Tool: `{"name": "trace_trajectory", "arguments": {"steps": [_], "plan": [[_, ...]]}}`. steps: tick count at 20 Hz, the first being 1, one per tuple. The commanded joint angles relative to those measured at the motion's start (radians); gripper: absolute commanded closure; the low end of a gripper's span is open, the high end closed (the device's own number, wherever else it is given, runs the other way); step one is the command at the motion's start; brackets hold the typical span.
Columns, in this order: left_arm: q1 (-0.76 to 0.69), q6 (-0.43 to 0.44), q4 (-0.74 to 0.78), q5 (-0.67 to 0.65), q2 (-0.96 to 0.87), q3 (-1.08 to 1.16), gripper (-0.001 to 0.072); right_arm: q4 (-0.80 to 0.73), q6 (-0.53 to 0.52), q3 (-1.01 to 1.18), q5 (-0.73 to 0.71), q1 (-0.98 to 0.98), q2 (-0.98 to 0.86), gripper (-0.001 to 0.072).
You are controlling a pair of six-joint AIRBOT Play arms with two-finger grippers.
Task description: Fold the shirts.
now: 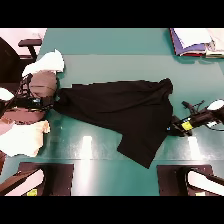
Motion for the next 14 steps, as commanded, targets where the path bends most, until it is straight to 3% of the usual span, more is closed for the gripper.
{"name": "trace_trajectory", "arguments": {"steps": [1, 2, 3, 7, 14], "plan": [[0.0, 0.001, -0.002, -0.035, 0.003, 0.002, 0.0678, 0.019, -0.008, -0.002, -0.115, 0.09, -0.014, 0.0561], [0.0, 0.001, -0.002, -0.055, 0.007, 0.012, 0.0678, 0.019, -0.008, 0.029, -0.107, 0.107, -0.011, 0.067], [0.0, 0.001, 0.0, -0.068, 0.023, 0.026, 0.0678, 0.013, -0.009, 0.065, -0.092, 0.116, 0.003, 0.0689], [0.001, -0.022, 0.0, -0.09, 0.181, 0.215, 0.0678, 0.01, -0.009, 0.333, -0.039, 0.119, 0.162, 0.069], [0.001, -0.056, 0.002, -0.092, 0.368, 0.868, 0.0678, -0.055, -0.005, 1.051, -0.034, 0.119, 0.403, 0.069]]}}
